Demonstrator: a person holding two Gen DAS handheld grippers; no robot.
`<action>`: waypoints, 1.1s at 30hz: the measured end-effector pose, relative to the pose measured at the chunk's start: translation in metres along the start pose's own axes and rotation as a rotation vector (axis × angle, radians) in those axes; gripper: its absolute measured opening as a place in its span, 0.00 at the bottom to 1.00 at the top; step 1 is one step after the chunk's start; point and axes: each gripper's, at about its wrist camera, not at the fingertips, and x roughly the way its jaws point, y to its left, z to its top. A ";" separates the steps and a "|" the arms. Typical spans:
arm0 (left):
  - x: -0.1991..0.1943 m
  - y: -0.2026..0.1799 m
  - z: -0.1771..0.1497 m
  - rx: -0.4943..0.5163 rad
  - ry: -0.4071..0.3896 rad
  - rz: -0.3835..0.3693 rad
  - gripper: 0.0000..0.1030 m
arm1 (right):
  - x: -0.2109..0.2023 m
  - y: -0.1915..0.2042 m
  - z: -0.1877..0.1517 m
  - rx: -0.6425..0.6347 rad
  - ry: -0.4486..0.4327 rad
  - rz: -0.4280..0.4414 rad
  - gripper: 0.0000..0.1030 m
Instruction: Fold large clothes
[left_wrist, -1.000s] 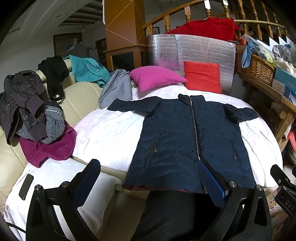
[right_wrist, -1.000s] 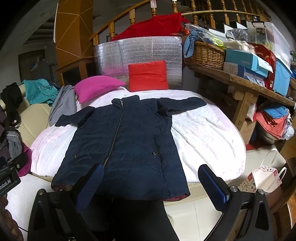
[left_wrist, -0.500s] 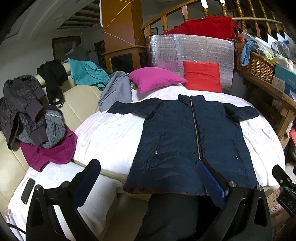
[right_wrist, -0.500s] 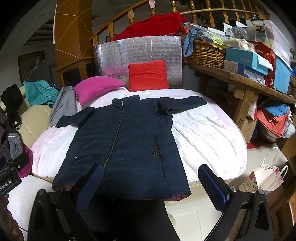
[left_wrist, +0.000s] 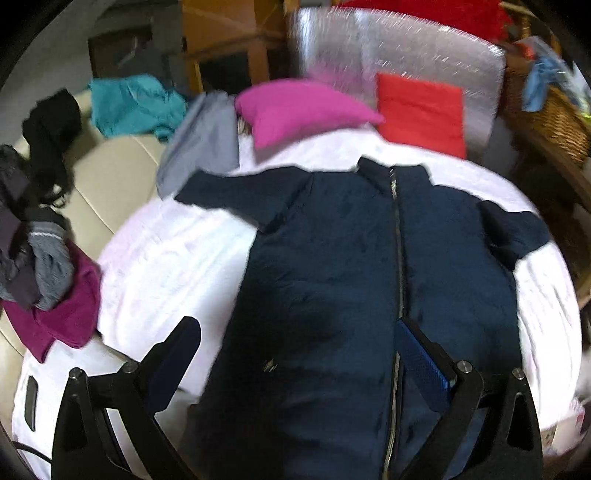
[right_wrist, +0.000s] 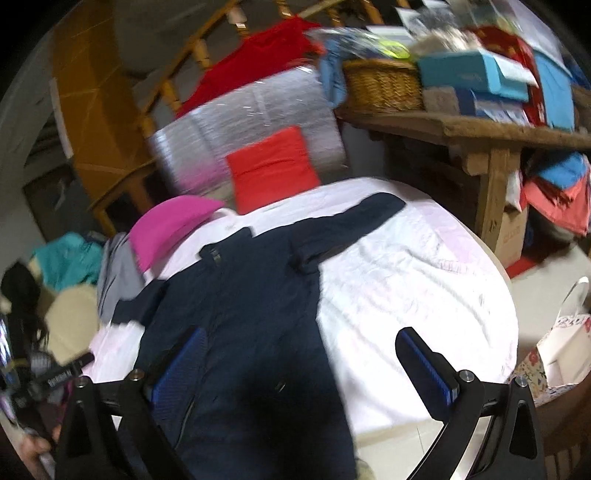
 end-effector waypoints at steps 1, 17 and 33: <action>0.015 -0.007 0.008 -0.010 0.015 0.014 1.00 | 0.013 -0.010 0.012 0.032 0.011 0.012 1.00; 0.145 -0.121 0.079 -0.043 0.007 0.000 1.00 | 0.304 -0.137 0.140 0.515 0.147 0.187 0.85; 0.179 -0.096 0.101 -0.109 -0.084 0.106 1.00 | 0.423 -0.184 0.157 0.648 0.094 0.095 0.29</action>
